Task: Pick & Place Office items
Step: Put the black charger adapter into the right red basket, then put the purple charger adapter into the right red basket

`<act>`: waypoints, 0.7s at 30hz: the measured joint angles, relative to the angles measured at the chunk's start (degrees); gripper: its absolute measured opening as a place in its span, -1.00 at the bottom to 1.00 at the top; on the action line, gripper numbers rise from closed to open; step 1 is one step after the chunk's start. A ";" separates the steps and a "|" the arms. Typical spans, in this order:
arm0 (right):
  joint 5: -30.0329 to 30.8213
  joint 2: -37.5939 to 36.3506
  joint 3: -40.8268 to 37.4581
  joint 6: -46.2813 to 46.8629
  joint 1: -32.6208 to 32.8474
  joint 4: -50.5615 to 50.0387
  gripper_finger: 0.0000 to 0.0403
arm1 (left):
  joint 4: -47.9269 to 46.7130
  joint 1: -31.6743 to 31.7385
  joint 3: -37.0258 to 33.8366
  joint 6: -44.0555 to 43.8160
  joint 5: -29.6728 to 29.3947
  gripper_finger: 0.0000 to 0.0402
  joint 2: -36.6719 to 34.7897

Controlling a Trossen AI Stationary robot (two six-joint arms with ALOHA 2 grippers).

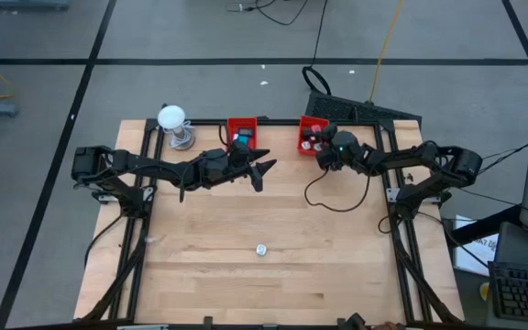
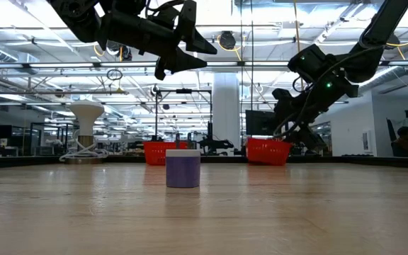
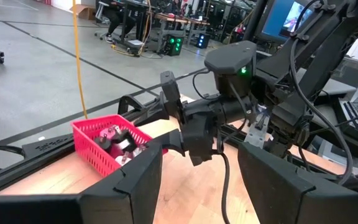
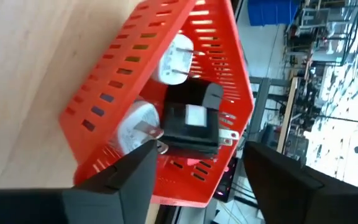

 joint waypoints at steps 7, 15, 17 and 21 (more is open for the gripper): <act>0.11 0.00 0.00 -0.39 -0.59 0.46 0.26 | 0.00 0.00 0.00 -0.01 -0.01 0.07 0.01; 3.44 0.02 -0.02 -5.81 0.59 6.78 0.23 | 0.00 0.00 0.00 -0.01 0.01 0.07 0.02; 4.04 -0.01 -0.02 -5.85 1.36 8.34 0.23 | 0.00 0.00 0.00 -0.01 0.00 0.07 0.01; 7.75 -0.10 -0.04 -4.03 3.40 12.74 0.23 | 0.00 0.00 0.00 -0.01 0.01 0.07 0.02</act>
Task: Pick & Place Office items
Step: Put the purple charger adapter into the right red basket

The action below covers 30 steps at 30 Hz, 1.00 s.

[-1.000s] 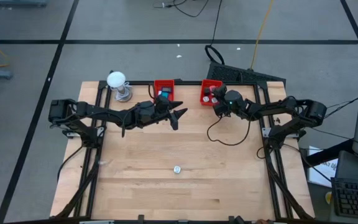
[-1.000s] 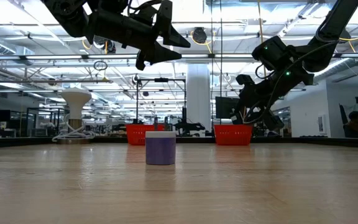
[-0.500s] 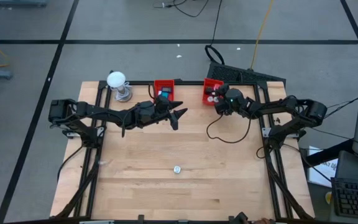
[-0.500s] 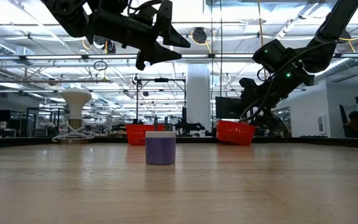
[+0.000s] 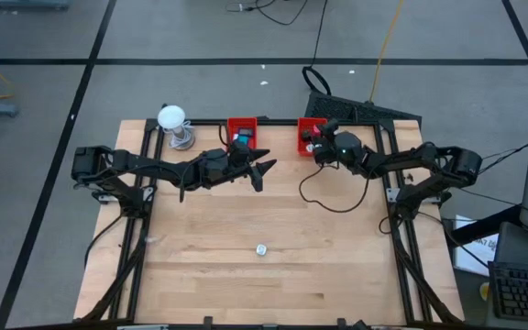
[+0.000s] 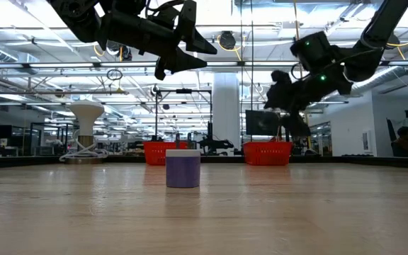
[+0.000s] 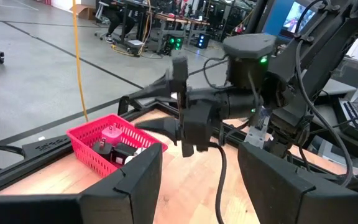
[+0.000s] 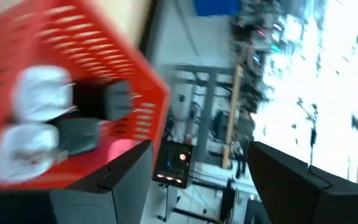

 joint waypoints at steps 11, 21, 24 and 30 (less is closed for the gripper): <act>9.12 -0.01 0.00 17.57 9.48 15.49 0.21 | 0.00 0.00 0.00 0.00 0.00 0.07 0.00; 8.78 -0.03 0.00 54.26 21.91 16.80 0.19 | 0.00 0.00 0.00 0.00 0.00 0.07 -0.01; 8.74 -0.03 0.00 66.82 25.23 16.57 0.19 | 0.00 0.00 0.00 0.00 0.00 0.07 0.00; 8.68 -0.03 0.00 85.36 31.78 16.47 0.18 | 0.00 0.00 0.00 0.01 -0.02 0.07 -0.01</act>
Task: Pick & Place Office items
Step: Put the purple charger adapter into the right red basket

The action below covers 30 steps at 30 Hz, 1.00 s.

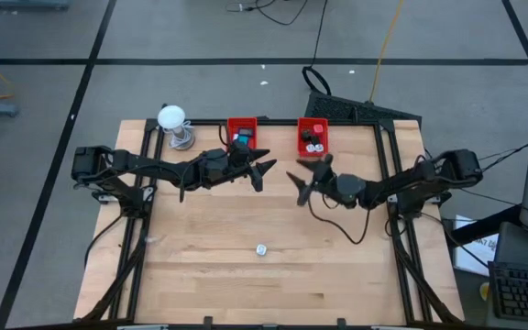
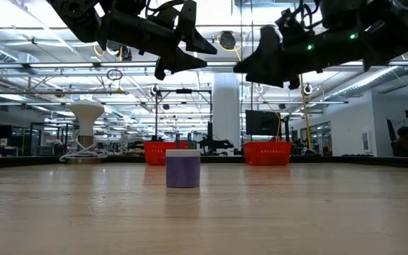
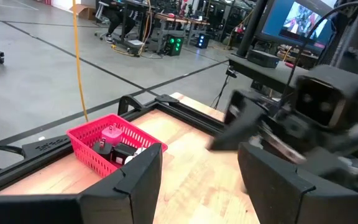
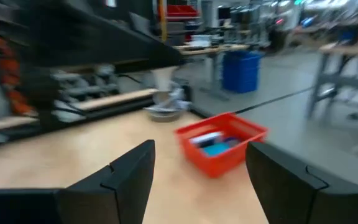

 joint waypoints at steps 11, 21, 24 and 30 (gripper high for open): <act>-43.81 0.00 0.00 14.67 6.65 -0.30 0.18 | 0.00 0.00 -0.01 0.01 0.02 0.07 -0.01; -93.67 -0.09 0.00 31.40 8.69 7.82 0.18 | 0.00 -0.01 0.00 -0.01 0.01 0.07 -0.01; -94.90 -0.08 -0.02 28.33 9.92 8.23 0.18 | 0.00 -0.01 0.00 -0.01 0.01 0.07 0.01; -94.39 -0.04 -0.02 27.66 7.90 6.56 0.18 | -0.10 -0.03 0.00 -2.00 2.50 0.07 -0.01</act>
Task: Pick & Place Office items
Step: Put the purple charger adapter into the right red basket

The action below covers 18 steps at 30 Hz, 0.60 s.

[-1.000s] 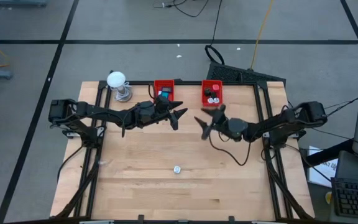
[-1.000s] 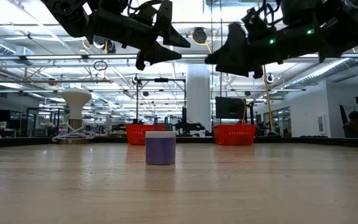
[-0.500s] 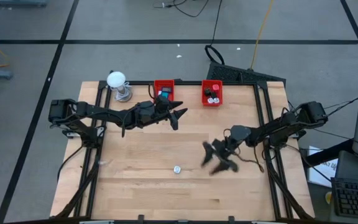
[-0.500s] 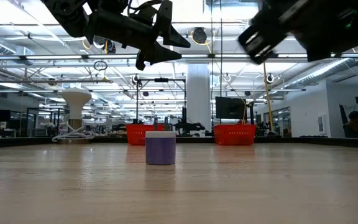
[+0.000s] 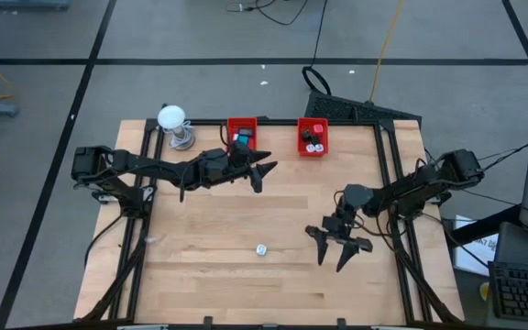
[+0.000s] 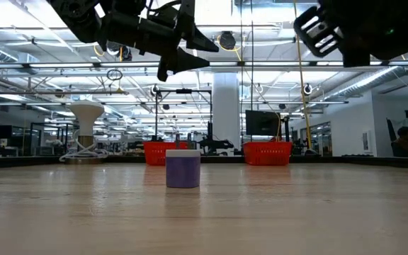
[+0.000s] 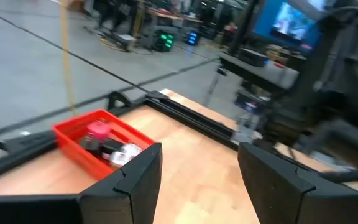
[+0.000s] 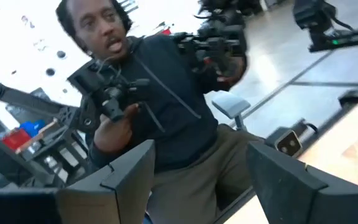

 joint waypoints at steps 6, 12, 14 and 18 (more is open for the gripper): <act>-3.05 0.00 0.00 3.36 -2.93 -0.07 0.18 | -5.40 0.05 -0.11 9.45 15.33 0.07 -4.49; -4.89 -2.09 -0.13 5.08 -5.89 -0.30 0.18 | -30.36 -2.92 0.00 13.64 12.10 0.07 -17.26; -4.84 -4.00 -0.75 4.93 -6.85 0.00 0.18 | -39.88 -5.85 -0.02 10.50 4.92 0.07 -20.25; -2.86 -9.58 -3.77 1.48 -9.32 -0.13 0.18 | -50.23 -12.23 -0.07 1.84 -0.90 0.07 -21.71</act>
